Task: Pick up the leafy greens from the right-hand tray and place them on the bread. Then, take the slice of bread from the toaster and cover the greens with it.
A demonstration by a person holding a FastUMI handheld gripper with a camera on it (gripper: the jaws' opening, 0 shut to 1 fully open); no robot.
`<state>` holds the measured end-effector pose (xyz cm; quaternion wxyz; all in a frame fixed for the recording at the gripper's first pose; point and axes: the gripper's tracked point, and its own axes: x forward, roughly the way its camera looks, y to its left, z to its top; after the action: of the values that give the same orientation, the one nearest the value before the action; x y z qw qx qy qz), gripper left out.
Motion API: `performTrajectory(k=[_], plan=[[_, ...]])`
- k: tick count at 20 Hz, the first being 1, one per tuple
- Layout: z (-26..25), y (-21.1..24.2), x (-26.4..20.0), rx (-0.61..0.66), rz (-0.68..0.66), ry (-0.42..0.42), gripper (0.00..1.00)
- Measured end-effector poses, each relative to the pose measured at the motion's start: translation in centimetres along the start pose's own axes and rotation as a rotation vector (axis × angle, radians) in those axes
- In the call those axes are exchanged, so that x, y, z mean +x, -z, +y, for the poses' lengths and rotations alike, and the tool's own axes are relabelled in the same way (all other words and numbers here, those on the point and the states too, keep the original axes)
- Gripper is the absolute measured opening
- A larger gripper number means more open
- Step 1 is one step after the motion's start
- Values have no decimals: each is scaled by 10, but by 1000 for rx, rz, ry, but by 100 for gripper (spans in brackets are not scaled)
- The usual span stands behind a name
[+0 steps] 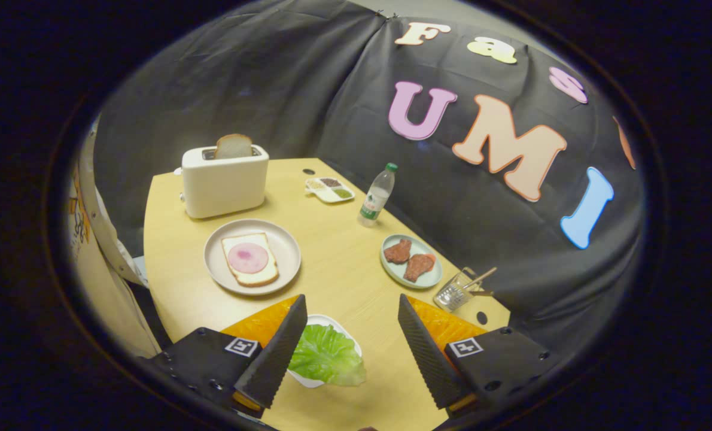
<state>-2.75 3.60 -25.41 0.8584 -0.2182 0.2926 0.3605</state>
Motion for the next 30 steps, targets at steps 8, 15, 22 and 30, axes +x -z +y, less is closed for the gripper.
performTrajectory(k=[8,15,22,30], plan=[[14,84,43,-18,203,-142,99],[36,138,66,-12,323,-229,99],[46,159,84,0,383,-257,98],[66,170,79,101,427,-306,61]])
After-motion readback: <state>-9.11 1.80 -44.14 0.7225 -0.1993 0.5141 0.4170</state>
